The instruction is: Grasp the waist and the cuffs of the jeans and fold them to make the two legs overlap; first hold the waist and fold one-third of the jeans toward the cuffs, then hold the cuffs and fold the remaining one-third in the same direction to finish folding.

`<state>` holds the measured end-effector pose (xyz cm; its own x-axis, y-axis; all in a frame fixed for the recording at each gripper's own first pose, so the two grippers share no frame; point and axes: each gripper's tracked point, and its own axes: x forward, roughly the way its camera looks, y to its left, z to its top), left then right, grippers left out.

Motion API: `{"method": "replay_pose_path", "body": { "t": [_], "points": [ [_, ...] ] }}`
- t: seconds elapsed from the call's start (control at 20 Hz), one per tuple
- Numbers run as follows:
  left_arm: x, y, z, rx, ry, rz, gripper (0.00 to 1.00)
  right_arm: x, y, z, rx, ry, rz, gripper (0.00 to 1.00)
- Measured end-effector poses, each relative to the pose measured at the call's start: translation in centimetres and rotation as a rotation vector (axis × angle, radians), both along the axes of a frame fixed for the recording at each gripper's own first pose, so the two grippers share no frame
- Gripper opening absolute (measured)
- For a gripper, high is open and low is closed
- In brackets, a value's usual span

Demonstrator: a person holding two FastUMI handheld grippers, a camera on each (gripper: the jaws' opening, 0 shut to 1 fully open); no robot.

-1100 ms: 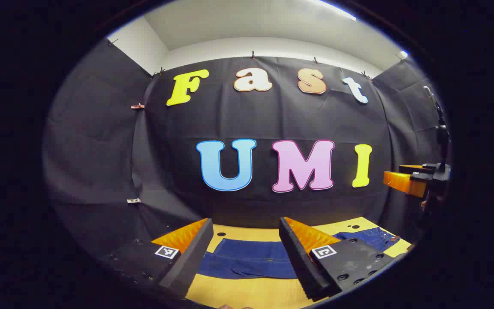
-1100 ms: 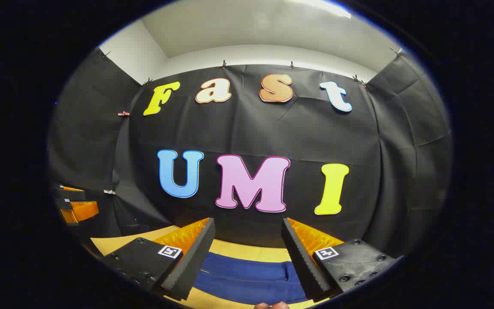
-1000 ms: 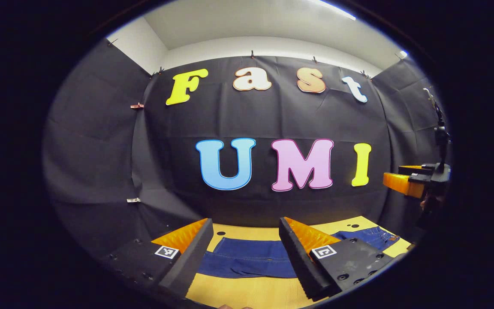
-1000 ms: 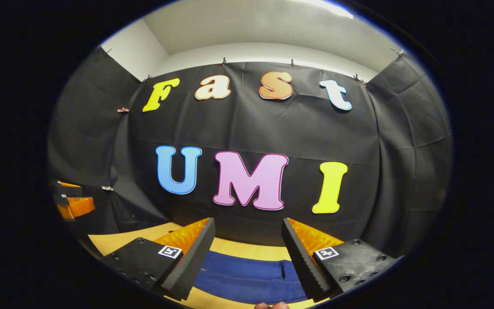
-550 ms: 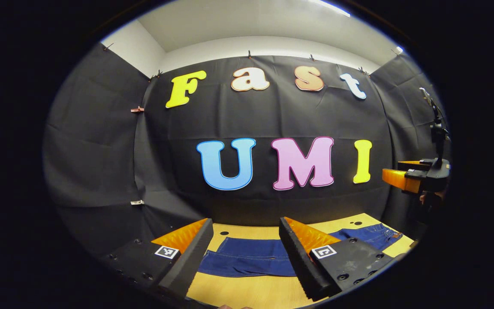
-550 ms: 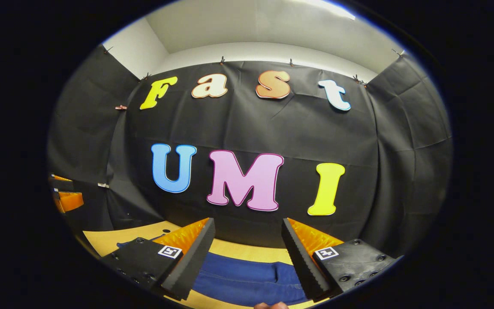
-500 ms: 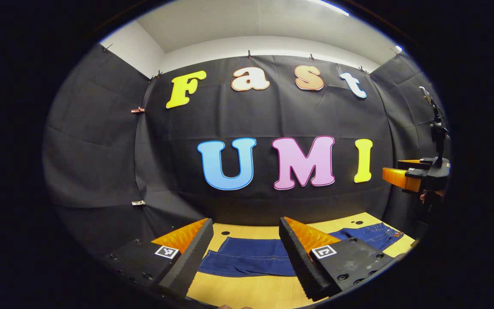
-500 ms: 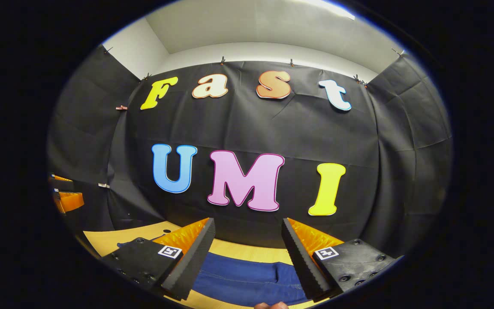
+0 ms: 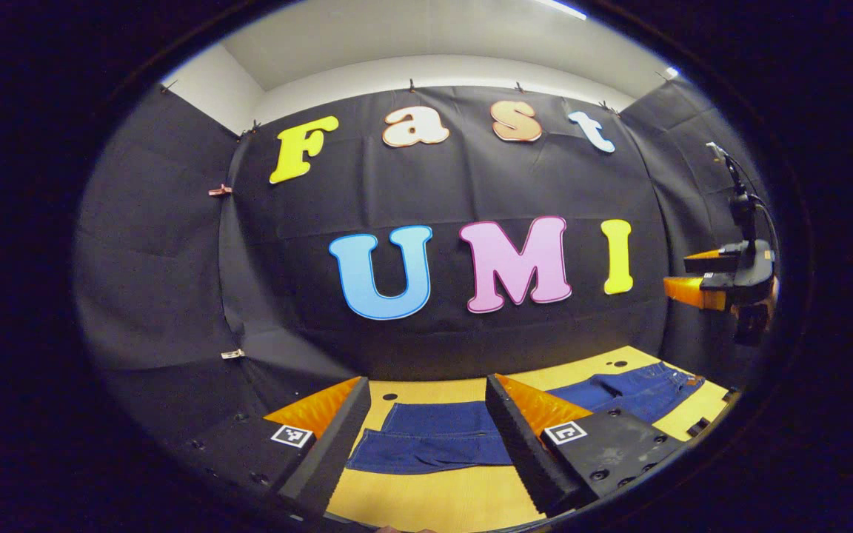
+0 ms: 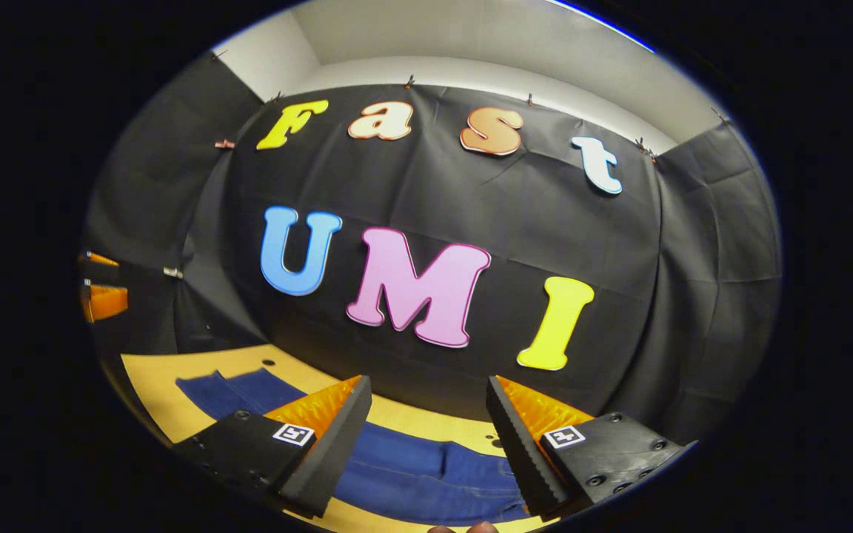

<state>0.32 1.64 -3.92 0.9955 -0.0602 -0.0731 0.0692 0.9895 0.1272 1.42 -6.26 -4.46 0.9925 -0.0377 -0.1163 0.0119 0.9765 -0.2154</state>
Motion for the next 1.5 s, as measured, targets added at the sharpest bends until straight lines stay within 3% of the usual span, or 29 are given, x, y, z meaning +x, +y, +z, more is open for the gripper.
{"method": "replay_pose_path", "body": {
  "t": [0.15,0.3,0.4,0.55,0.65,0.8,0.95,1.05,1.15,1.35,1.5],
  "points": [
    [1.7,0.7,-4.5,0.053,0.069,-0.088,0.98,-1.2,-4.2,-3.2,-0.077,0.063,-0.064,0.96],
    [4.3,1.6,-12.7,0.145,0.227,-0.186,0.98,-4.5,-9.5,-10.3,-0.117,0.287,-0.179,0.94],
    [5.3,2.2,-16.9,0.191,0.307,-0.247,0.98,-6.6,-11.9,-13.1,-0.114,0.360,-0.227,0.96],
    [7.5,5.4,-22.1,0.350,0.417,-0.317,0.98,-8.4,-14.6,-15.4,-0.189,0.429,-0.253,0.96],
    [9.2,7.0,-24.5,0.451,0.449,-0.365,0.98,-9.0,-15.5,-17.7,-0.280,0.480,-0.200,0.96],
    [12.2,10.2,-28.1,0.658,0.495,-0.438,0.99,-8.4,-14.4,-21.3,-0.427,0.525,-0.026,0.96],
    [13.2,13.6,-32.4,0.893,0.574,-0.563,0.98,-8.0,-13.4,-25.9,-0.541,0.616,0.131,0.96],
    [13.6,15.0,-35.1,0.976,0.654,-0.651,0.98,-7.4,-13.0,-28.8,-0.588,0.658,0.221,0.96],
    [14.4,16.9,-36.4,1.067,0.705,-0.688,0.98,-7.4,-13.5,-31.9,-0.652,0.720,0.303,0.96],
    [17.2,17.7,-36.9,1.144,0.683,-0.725,0.95,-8.1,-14.7,-36.1,-0.749,0.814,0.396,0.96],
    [18.4,18.1,-37.1,1.249,0.634,-0.807,0.96,-9.7,-15.4,-37.6,-0.857,0.877,0.464,0.96]
  ]
}}
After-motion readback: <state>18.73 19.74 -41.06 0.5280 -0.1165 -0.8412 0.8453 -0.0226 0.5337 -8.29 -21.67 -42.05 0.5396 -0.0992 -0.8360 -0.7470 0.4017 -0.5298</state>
